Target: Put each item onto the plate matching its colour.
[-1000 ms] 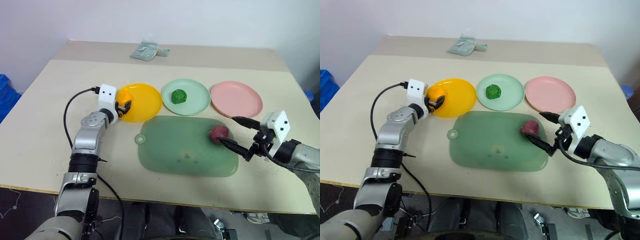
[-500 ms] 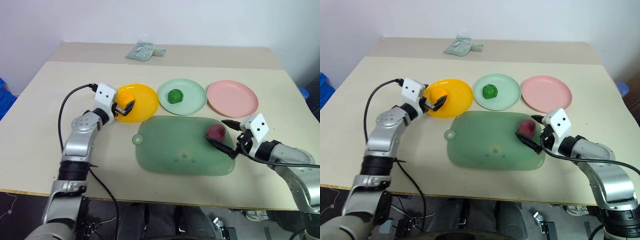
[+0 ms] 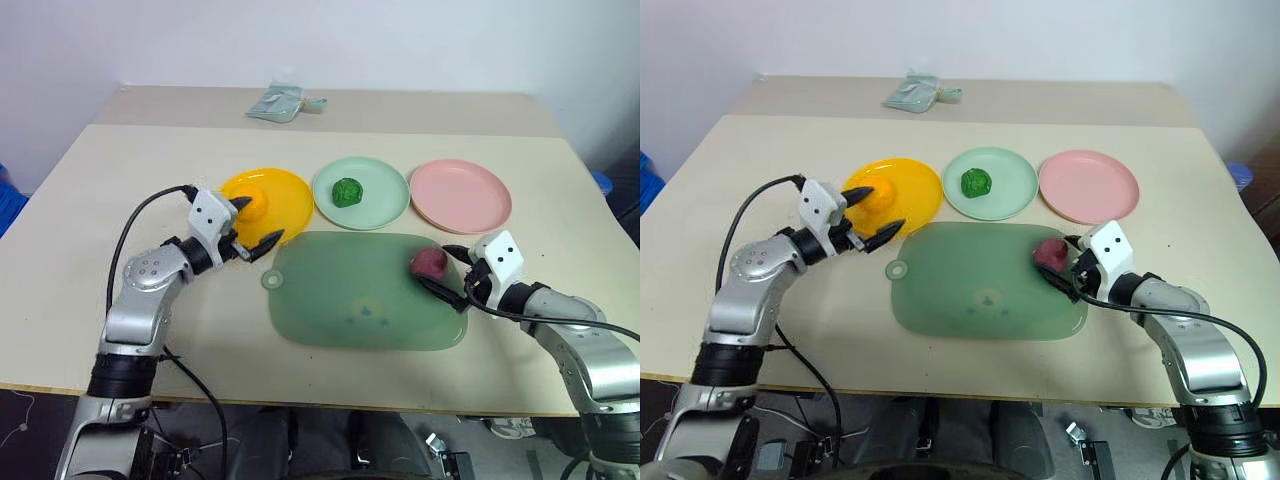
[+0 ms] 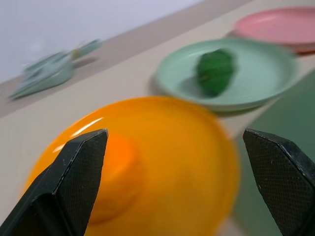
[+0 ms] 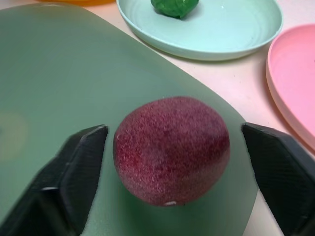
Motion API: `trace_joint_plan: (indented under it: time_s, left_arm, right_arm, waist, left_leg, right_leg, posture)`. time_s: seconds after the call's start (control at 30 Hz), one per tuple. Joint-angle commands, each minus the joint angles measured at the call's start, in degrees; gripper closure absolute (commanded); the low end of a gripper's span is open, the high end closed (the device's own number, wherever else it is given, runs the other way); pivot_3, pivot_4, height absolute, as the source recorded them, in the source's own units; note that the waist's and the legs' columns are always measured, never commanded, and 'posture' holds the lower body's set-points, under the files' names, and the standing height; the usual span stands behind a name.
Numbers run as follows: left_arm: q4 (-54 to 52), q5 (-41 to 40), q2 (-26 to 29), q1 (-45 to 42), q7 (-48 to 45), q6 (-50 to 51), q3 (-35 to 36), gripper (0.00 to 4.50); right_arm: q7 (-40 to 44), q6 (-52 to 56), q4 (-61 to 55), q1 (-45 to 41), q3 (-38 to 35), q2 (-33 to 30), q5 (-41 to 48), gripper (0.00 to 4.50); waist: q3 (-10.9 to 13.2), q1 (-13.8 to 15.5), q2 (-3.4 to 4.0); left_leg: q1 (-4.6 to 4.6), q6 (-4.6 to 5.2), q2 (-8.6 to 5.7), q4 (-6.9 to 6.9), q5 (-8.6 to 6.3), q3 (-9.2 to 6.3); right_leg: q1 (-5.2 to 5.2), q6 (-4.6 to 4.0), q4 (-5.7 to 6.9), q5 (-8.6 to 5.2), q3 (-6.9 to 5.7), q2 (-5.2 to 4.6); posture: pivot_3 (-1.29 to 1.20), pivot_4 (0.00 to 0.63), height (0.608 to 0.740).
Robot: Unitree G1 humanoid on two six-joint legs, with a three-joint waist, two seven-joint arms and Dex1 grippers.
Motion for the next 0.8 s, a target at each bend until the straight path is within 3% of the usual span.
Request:
trace_joint_plan:
  time_s: [0.03,0.23,0.37,0.53,0.67,0.8]
  left_arm:
    - [-4.7,-3.5,1.0,1.0,-3.2,1.8,-0.7,0.0]
    - [-7.5,-7.0,1.7,2.5,-6.1,5.2,-1.8,0.0]
    - [-10.9,-9.4,1.7,3.6,-8.5,8.3,-4.5,0.0]
    - [-12.1,-8.9,-0.1,3.3,-6.7,8.6,-6.4,0.0]
    - [-13.9,-8.4,-1.2,3.9,-4.9,8.9,-7.6,0.0]
    - [-14.8,-7.9,-1.8,4.6,-2.5,8.9,-7.3,0.0]
  right_arm:
    - [0.3,-0.9,-0.7,-0.6,-0.8,0.4,0.2,1.97]
    - [-4.4,-2.9,4.1,-8.8,-1.8,3.6,-1.6,2.07]
    - [-13.5,-7.0,22.6,-22.9,1.7,6.0,-11.3,2.07]
    - [-18.7,-14.0,46.3,-36.5,2.9,9.1,-16.4,2.07]
    - [-19.2,-19.8,56.1,-41.1,3.1,9.4,-18.1,0.2]
    - [-17.4,-25.5,54.1,-40.4,2.7,8.1,-18.5,0.05]
  waist:
    - [0.0,0.0,0.0]
    - [0.0,-0.4,0.02]
    - [0.0,-1.2,0.06]
    - [0.0,-1.4,0.06]
    - [0.0,-1.3,0.06]
    - [0.0,-1.4,0.07]
  left_leg:
    - [0.01,0.0,0.0,0.0,0.0,0.0]
    - [0.02,0.01,0.0,0.0,-0.01,0.02]
    - [0.03,0.0,0.0,0.0,0.0,0.02]
    - [0.0,-0.29,0.0,-0.04,0.17,0.06]
    - [-0.02,-0.3,0.0,-0.06,0.18,0.08]
    - [-0.03,-0.3,0.0,-0.06,0.17,0.09]
  right_leg:
    - [0.01,0.0,0.0,0.0,0.0,0.0]
    - [0.0,0.0,0.01,0.0,0.02,0.01]
    - [-0.01,-0.01,0.04,0.0,0.03,0.03]
    - [-0.07,-0.02,0.04,-0.01,0.03,0.05]
    - [-0.06,-0.02,0.03,-0.01,0.04,0.04]
    - [-0.08,-0.02,0.02,0.0,0.05,0.01]
  posture:
    - [0.0,0.15,0.74]
    - [0.0,0.15,0.74]
    - [0.0,0.15,0.74]
    - [0.0,0.15,0.74]
    - [0.0,0.15,0.74]
    - [0.0,0.15,0.74]
